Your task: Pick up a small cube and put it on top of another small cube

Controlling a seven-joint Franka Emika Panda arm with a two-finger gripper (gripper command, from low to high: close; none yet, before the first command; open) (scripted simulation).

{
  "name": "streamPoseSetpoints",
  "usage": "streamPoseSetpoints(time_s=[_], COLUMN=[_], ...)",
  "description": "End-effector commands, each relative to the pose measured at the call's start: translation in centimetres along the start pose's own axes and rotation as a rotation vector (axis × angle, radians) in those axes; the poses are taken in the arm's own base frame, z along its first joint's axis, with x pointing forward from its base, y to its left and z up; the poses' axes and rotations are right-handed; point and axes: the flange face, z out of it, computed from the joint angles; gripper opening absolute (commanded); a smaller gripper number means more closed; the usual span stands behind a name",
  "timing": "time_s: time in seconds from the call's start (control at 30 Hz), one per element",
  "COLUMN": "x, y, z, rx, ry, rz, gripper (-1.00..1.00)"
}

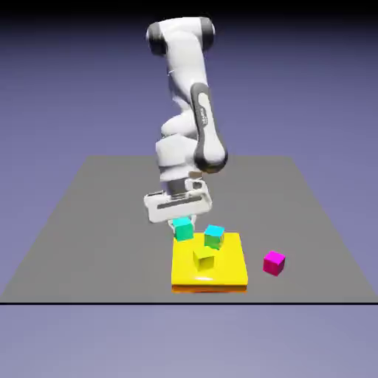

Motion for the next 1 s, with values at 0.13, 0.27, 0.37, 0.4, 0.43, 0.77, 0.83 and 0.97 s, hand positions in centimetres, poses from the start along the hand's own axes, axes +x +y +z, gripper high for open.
streamPoseSetpoints(time_s=[0.13, 0.27, 0.37, 0.4, 0.43, 0.77, 0.83, 0.97], x=[-3.5, -5.6, -6.9, -7.3, -7.7, -10.6, -10.7, -8.2], y=[2.9, 4.9, 6.1, 6.5, 6.8, 8.3, 8.3, 6.9], z=[-0.1, -0.2, -0.3, -0.4, -0.4, -1.2, -1.2, 4.7], rx=[-0.072, -0.114, -0.140, -0.148, -0.156, -0.233, -0.234, -0.235], ry=[0.050, 0.107, 0.162, 0.182, 0.204, 0.486, 0.491, 0.491], rz=[-0.372, -0.666, -0.881, -0.951, -1.021, -1.662, -1.670, -1.670], gripper=[-1.00, -1.00, -1.00, -1.00, -1.00, -1.00, -1.00, -1.00])
